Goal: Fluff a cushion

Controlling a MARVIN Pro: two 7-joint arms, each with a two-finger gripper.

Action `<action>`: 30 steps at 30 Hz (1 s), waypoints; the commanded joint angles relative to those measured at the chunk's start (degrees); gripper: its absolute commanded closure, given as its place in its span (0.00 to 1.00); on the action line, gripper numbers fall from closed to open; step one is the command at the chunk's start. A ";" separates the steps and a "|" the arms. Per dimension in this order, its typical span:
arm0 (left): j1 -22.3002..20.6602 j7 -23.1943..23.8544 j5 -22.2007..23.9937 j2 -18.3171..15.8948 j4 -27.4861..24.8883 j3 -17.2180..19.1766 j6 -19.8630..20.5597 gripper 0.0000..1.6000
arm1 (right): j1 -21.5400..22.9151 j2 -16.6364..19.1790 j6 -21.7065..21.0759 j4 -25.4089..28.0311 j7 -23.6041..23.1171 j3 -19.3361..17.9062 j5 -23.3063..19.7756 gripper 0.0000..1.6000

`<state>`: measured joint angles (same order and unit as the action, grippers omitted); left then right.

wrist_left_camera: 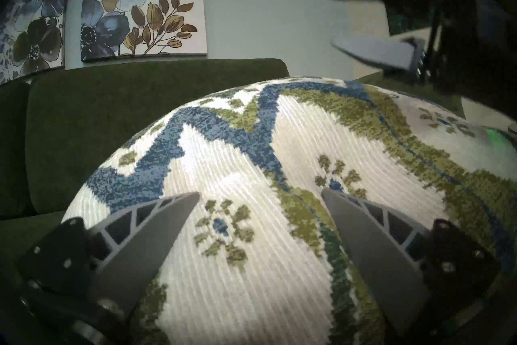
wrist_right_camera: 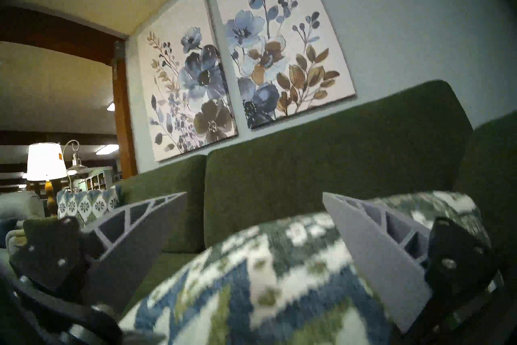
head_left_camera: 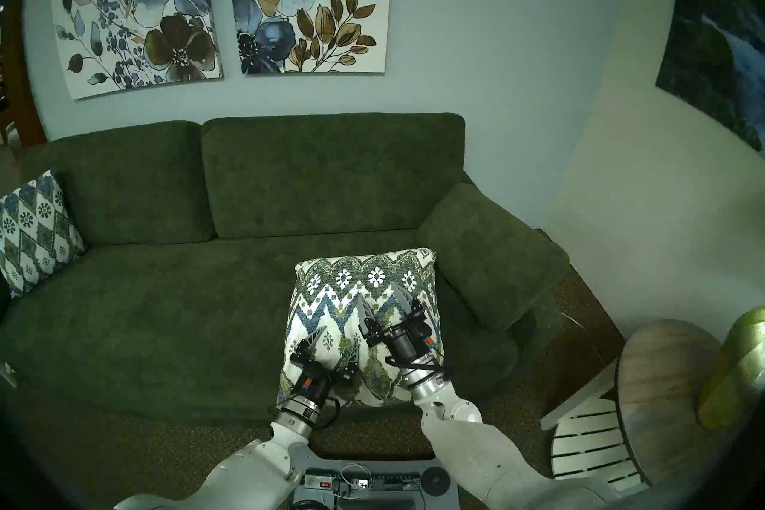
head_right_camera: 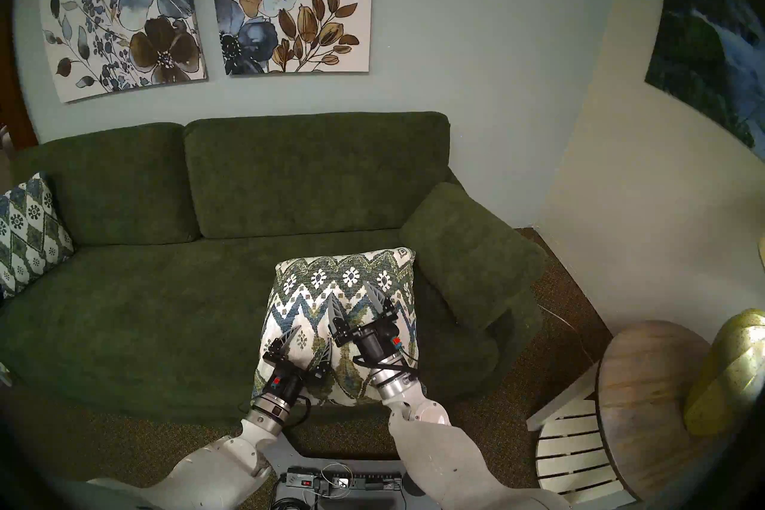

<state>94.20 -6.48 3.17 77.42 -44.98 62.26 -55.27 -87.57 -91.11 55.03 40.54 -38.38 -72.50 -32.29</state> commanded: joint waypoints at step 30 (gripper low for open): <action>0.11 2.14 -3.53 -2.60 -15.78 -0.45 0.27 0.00 | 3.11 -0.93 -0.03 -14.28 6.18 -2.10 0.50 0.00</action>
<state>95.26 -4.47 1.00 75.10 -54.58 61.92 -54.53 -83.98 -91.88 55.28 28.13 -32.72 -75.10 -32.09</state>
